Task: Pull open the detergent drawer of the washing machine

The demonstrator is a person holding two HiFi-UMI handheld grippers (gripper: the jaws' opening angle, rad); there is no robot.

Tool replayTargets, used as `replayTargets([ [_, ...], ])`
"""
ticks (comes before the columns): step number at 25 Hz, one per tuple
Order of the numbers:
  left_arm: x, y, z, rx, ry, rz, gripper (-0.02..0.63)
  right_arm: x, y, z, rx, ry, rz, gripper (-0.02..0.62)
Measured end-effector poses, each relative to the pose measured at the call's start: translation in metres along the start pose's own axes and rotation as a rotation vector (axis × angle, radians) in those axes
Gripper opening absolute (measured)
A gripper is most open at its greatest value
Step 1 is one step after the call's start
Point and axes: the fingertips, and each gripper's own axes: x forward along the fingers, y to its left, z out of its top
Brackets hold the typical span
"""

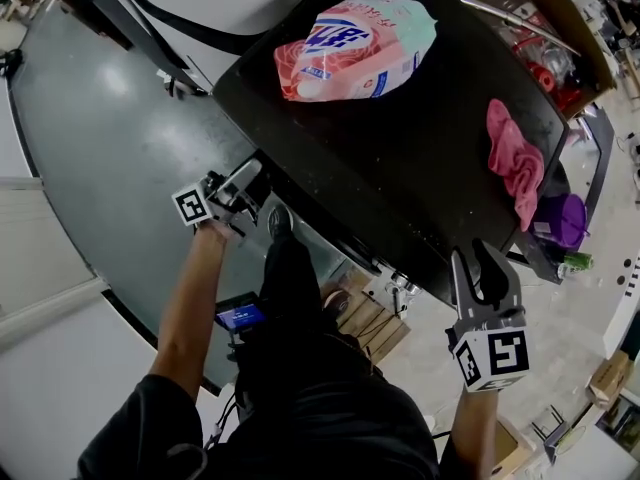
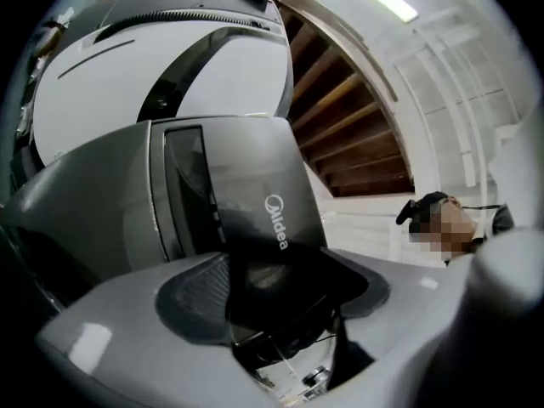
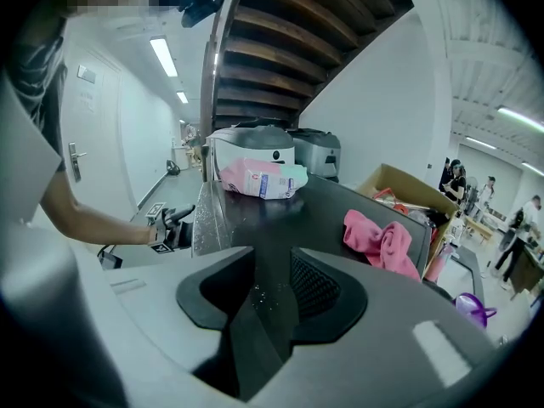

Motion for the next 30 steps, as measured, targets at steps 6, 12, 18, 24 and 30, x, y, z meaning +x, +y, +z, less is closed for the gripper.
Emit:
replayTargets([
  [6, -0.001, 0.005, -0.031, 0.166, 0.212, 0.130, 0.303, 0.000, 0.000, 0.006, -0.004, -0.008, -0.013, 0.120],
  [12, 0.004, -0.001, -0.034, 0.040, 0.110, 0.056, 0.315, -0.003, -0.002, -0.008, 0.016, 0.013, -0.021, 0.120],
  [18, 0.002, -0.005, -0.030, -0.115, -0.022, -0.043, 0.301, -0.002, -0.002, -0.016, 0.015, 0.031, -0.032, 0.120],
  [24, 0.000, -0.005, -0.030, -0.140, -0.044, -0.058, 0.291, -0.005, -0.018, -0.019, 0.031, 0.035, -0.074, 0.120],
  [30, -0.016, -0.012, -0.032, -0.133, -0.043, -0.052, 0.236, -0.006, -0.028, -0.025, 0.044, 0.040, -0.093, 0.120],
])
